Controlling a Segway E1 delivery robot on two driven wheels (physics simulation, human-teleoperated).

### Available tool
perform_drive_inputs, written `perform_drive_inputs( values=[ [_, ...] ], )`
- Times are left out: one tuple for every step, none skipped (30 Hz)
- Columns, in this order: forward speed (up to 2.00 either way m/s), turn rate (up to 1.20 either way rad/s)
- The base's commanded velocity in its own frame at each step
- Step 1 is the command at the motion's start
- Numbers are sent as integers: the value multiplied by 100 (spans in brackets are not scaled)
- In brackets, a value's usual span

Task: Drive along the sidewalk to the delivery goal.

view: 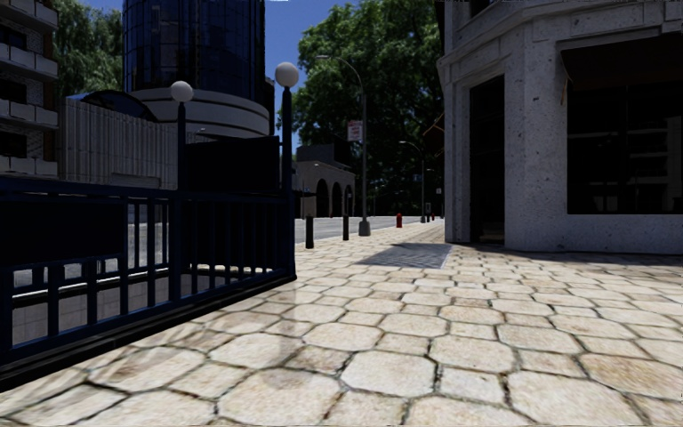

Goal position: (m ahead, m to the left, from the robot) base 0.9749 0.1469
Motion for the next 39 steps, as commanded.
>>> perform_drive_inputs(
  values=[
    [58,48],
    [58,48],
    [58,48],
    [58,48],
    [58,48],
    [58,48],
    [58,48],
    [58,48],
    [58,48],
    [58,48],
    [58,48],
    [58,48],
    [58,48],
    [58,48],
    [58,48],
    [58,48],
    [58,48],
    [58,48],
    [58,48],
    [58,47],
    [57,47],
    [57,29],
    [57,29],
    [47,0],
    [23,0],
    [0,0],
    [0,0],
    [0,0],
    [0,0],
    [0,0],
    [0,0],
    [0,0],
    [0,0],
    [0,0],
    [0,0],
    [0,0],
    [0,0],
    [0,0],
    [0,0]
  ],
)
